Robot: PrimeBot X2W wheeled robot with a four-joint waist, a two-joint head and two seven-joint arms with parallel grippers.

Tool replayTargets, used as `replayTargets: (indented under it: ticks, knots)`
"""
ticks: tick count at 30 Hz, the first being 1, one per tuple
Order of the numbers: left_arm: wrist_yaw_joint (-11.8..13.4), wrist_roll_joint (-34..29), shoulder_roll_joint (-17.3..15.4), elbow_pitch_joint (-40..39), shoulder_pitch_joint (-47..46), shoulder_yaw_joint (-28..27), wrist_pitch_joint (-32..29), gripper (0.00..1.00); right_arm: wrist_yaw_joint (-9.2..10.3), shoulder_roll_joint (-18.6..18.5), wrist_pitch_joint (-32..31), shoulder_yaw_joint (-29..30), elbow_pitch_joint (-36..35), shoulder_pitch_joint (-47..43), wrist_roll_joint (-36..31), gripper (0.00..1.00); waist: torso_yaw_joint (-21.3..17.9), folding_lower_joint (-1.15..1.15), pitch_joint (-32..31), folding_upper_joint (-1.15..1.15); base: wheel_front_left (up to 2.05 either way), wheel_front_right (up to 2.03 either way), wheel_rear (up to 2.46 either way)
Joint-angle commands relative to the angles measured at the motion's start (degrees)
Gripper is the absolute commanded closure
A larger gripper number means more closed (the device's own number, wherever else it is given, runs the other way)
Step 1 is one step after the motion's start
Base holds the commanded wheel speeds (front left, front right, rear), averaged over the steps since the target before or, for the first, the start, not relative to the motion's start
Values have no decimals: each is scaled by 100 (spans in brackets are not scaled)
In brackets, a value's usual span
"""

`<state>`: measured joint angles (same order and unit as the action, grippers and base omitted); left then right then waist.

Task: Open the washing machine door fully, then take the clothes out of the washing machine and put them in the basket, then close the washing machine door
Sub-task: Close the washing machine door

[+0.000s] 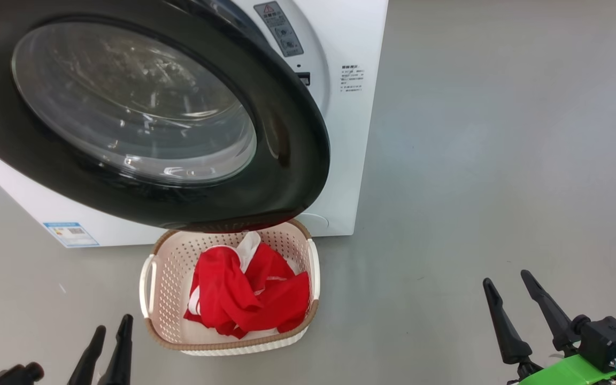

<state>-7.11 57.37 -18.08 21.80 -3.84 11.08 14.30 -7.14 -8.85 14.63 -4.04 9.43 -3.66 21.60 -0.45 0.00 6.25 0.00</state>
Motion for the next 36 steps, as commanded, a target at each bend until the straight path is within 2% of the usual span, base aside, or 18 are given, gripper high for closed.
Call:
replayTargets:
  ticks: [1, 11, 17, 27, 36]
  knots:
    - [-37, -206, -95, -114, -35, -294, 69, 0, -35, -107, 37, -52, -138, -42, 25, 0, -11, 0, -19, 0, 0, 0, 0]
    - [-37, -2625, 549, -568, 316, -1021, 69, 0, -35, -70, 37, 147, -152, -178, 34, 0, -71, 0, -131, 0, 0, 0, 0]
    - [-37, -3562, 942, -946, 448, -1367, 70, 0, -35, -59, 37, 212, -166, -187, 52, 0, -93, 0, -147, 0, 0, 0, 0]
    - [-37, -4350, 1241, -1347, 607, -1602, 70, 0, -35, -40, 37, 253, -172, -206, 69, 0, -89, 0, -166, 0, 0, 0, 0]
    - [-37, -4564, 1362, -1313, 677, -1688, 70, 0, -35, -26, 37, 234, -159, -212, 77, 0, -87, 0, -187, 0, 0, 0, 0]
